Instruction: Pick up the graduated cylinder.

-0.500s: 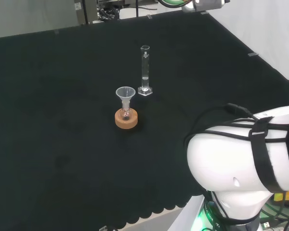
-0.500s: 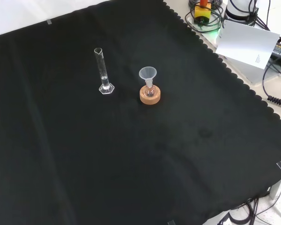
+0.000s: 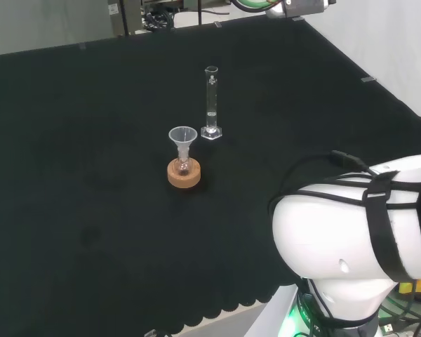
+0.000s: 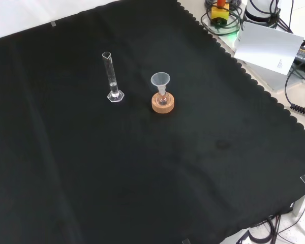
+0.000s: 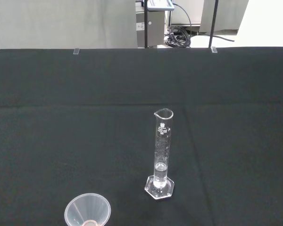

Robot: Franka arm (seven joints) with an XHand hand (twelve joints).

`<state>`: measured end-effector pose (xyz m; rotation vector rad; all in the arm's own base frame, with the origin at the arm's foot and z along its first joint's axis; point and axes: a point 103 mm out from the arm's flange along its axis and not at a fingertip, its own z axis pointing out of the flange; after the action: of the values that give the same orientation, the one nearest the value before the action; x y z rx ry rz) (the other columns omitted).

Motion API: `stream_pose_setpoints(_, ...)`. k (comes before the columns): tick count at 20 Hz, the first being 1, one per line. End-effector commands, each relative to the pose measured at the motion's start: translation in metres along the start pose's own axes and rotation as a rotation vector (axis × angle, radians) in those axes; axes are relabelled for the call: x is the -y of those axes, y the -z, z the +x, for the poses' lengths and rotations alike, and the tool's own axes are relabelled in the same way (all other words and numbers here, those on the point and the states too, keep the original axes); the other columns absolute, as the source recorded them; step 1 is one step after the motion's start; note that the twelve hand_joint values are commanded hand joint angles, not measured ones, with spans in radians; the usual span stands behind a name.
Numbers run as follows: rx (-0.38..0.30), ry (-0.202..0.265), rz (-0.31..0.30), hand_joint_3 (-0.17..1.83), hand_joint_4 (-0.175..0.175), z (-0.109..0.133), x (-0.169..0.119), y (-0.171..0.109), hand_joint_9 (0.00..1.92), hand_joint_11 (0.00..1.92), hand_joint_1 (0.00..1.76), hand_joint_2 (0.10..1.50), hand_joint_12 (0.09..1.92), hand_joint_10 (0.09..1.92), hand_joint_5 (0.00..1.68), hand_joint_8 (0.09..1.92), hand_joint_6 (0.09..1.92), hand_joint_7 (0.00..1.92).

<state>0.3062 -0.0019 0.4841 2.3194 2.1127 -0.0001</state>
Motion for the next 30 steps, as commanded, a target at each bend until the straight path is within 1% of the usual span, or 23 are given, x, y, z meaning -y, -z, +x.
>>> stream_pose_setpoints(1,-0.006,-0.016,0.014,0.40,0.009,-0.003,-0.002,-0.007,0.20,0.04,0.00,1.21,1.37,0.63,0.23,0.50,0.09,0.03)
stream_pose_setpoints(8,-0.028,-0.055,0.033,0.39,0.008,-0.012,-0.021,-0.040,0.20,0.04,0.00,1.21,1.37,0.63,0.23,0.50,0.09,0.03)
stream_pose_setpoints(11,-0.036,-0.070,0.050,0.39,0.008,-0.017,-0.032,-0.056,0.20,0.04,0.00,1.21,1.37,0.63,0.24,0.50,0.09,0.03)
stream_pose_setpoints(13,-0.045,-0.069,0.051,0.39,0.007,-0.020,-0.040,-0.069,0.21,0.04,0.00,1.21,1.37,0.63,0.24,0.50,0.09,0.03)
stream_pose_setpoints(15,-0.060,-0.064,0.049,0.39,0.006,-0.023,-0.052,-0.083,0.22,0.05,0.00,1.21,1.37,0.63,0.24,0.51,0.09,0.04)
stream_pose_setpoints(18,-0.113,-0.050,0.040,0.38,0.003,-0.029,-0.076,-0.105,0.24,0.05,0.00,1.21,1.37,0.64,0.24,0.51,0.09,0.06)
stream_pose_setpoints(21,-0.161,-0.019,0.016,0.35,-0.002,-0.035,-0.100,-0.123,0.26,0.06,0.06,1.18,1.37,0.65,0.25,0.53,0.09,0.08)
stream_pose_setpoints(23,-0.181,0.007,0.003,0.34,-0.005,-0.040,-0.116,-0.135,0.28,0.07,0.11,1.16,1.38,0.65,0.25,0.54,0.09,0.09)
stream_pose_setpoints(27,-0.205,0.027,0.012,0.31,-0.009,-0.054,-0.144,-0.154,0.29,0.08,0.18,1.13,1.38,0.66,0.26,0.55,0.09,0.10)
stream_pose_setpoints(30,-0.239,0.039,0.010,0.31,-0.011,-0.065,-0.160,-0.163,0.29,0.08,0.20,1.12,1.38,0.66,0.26,0.56,0.09,0.10)
